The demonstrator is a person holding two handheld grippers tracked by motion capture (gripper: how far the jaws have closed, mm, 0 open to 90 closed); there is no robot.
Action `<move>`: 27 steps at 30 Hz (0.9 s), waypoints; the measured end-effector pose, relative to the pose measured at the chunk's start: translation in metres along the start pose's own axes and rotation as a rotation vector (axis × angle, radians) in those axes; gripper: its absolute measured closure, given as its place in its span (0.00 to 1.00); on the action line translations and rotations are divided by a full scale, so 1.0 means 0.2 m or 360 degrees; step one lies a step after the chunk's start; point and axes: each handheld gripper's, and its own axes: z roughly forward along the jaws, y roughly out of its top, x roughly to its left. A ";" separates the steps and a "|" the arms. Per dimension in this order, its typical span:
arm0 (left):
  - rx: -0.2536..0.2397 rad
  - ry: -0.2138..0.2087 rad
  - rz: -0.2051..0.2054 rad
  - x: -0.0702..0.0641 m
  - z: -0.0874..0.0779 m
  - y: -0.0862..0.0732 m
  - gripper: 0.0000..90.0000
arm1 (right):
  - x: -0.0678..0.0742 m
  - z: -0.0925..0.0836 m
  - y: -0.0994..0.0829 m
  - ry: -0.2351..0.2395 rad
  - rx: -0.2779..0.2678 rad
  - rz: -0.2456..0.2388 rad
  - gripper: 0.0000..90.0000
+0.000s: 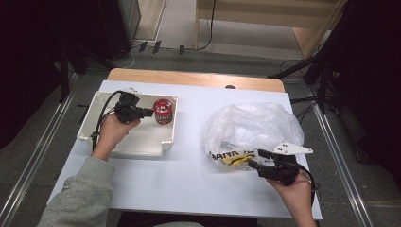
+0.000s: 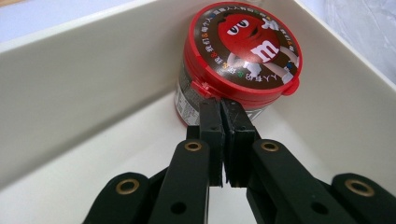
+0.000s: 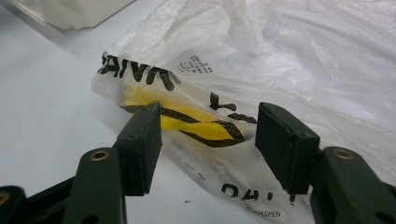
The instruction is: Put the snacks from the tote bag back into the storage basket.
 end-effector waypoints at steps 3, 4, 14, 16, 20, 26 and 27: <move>0.0004 -0.0004 -0.0005 0.01 0.00 0.00 0.98 | 0.00 0.00 0.00 0.0002 -0.0002 0.0003 0.47; 0.0006 -0.0005 -0.0007 0.01 0.00 0.00 0.98 | 0.00 0.00 0.00 -0.0001 -0.0004 0.0001 0.47; 0.0003 -0.0017 -0.0026 0.02 0.00 0.00 0.98 | 0.00 0.00 0.00 0.0002 -0.0006 -0.0007 0.47; 0.0006 -0.0016 -0.0034 0.02 0.00 -0.01 0.97 | 0.00 0.00 0.00 0.0001 -0.0006 -0.0008 0.47; 0.0012 -0.0036 -0.0052 0.03 -0.01 -0.01 0.95 | 0.00 -0.01 0.00 -0.0004 -0.0025 -0.0016 0.47; 0.0016 -0.0078 -0.0077 0.01 -0.06 0.00 0.84 | 0.01 -0.02 0.01 0.0001 -0.0036 -0.0024 0.47; 0.0011 -0.0083 -0.0073 0.00 -0.07 0.00 0.82 | 0.01 -0.02 0.01 0.0002 -0.0043 -0.0024 0.47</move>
